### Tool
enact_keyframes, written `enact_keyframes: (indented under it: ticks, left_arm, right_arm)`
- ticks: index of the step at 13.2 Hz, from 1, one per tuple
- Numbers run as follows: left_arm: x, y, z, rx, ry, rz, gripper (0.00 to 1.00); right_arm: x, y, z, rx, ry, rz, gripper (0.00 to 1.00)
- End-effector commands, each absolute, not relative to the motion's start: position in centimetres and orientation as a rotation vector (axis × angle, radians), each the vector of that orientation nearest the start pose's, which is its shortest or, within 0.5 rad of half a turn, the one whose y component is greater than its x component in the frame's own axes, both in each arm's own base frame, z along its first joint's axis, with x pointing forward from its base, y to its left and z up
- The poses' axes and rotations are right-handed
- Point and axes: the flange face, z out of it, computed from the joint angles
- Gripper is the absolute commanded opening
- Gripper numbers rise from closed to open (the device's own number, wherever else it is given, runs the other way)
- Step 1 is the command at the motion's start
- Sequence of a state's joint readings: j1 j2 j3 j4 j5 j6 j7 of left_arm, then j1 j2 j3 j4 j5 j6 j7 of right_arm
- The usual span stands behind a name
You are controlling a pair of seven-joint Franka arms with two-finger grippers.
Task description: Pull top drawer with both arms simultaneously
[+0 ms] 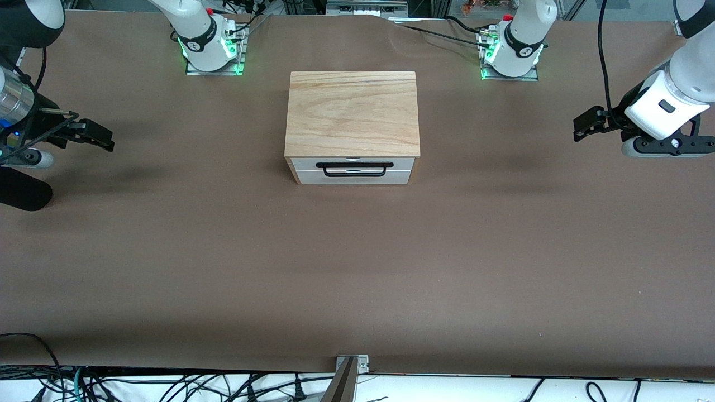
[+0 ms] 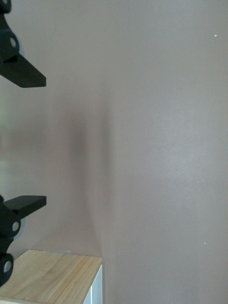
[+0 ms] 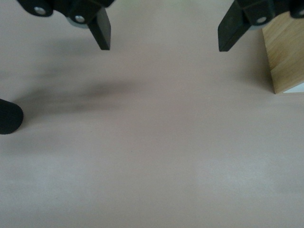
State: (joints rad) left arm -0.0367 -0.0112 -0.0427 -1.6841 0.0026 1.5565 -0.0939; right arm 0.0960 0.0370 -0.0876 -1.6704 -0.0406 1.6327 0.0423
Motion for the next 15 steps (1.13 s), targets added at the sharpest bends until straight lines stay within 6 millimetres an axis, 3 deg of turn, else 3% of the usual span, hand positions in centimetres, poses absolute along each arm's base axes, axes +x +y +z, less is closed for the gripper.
enact_keyframes:
  ticks: [1, 9, 13, 15]
  left_arm:
    - [53.6, -4.2, 57.8, -3.102, -0.011, 0.182, 1.0]
    - [54.5, -4.4, 56.3, -3.107, -0.025, 0.209, 1.0]
    - [56.9, -5.0, 52.9, -3.155, -0.016, 0.212, 1.0]
    - [57.0, -5.4, 52.6, -3.156, -0.024, 0.213, 1.0]
  right_arm:
    - [55.8, 0.0, 56.8, -3.164, 0.01, 0.07, 1.0]
    - [55.8, -0.3, 56.7, -3.166, 0.015, 0.082, 1.0]
    - [56.1, 0.3, 57.0, -3.167, -0.002, 0.058, 1.0]
    - [56.6, 0.2, 56.8, -3.164, 0.001, 0.065, 1.0]
